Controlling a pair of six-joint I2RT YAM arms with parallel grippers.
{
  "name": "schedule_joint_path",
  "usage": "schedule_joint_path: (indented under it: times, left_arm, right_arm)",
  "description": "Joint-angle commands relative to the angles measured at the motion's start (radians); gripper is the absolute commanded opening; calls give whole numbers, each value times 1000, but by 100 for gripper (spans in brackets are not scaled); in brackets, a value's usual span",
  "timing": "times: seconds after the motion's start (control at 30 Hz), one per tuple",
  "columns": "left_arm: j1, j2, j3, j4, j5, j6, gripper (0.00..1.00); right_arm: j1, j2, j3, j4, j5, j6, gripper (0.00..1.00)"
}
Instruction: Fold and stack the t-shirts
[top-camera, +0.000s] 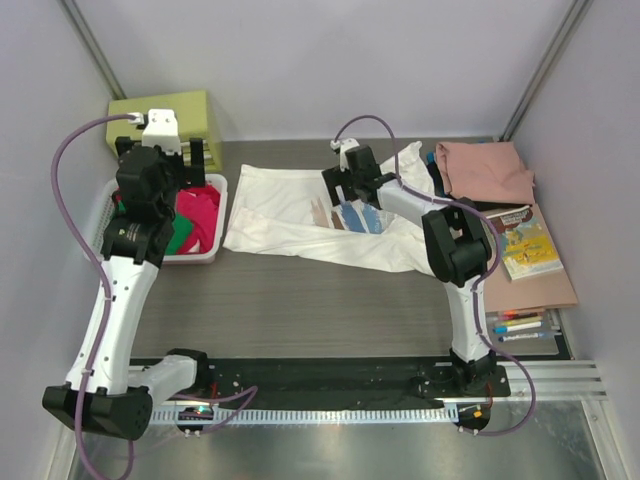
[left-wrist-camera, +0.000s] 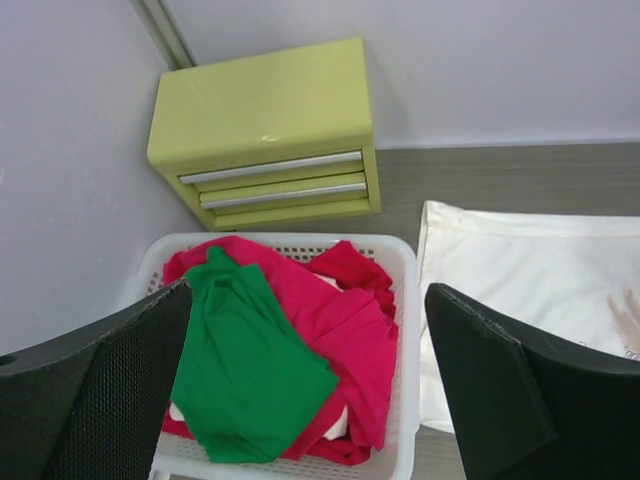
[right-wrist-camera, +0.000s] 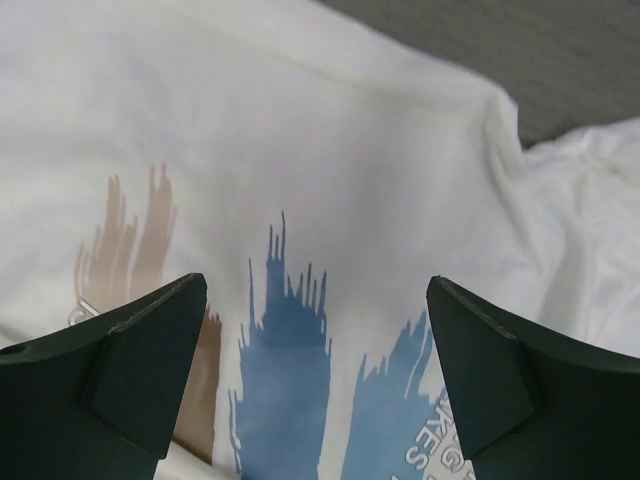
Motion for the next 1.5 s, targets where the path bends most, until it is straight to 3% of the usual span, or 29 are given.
schedule_joint_path:
  times: [0.0, 0.17, 0.9, 1.47]
  left_arm:
    - [13, -14, -29, 10, -47, 54, 100]
    - [18, 3, -22, 14, -44, 57, 100]
    - [29, 9, -51, -1, 5, 32, 100]
    - [29, -9, -58, -6, 22, 54, 100]
  right_arm:
    - [31, 56, 186, -9, 6, 18, 98]
    - [60, 82, 170, -24, -32, 44, 98]
    - [123, -140, -391, 114, -64, 146, 98]
    - [123, 64, -152, 77, -63, 134, 98]
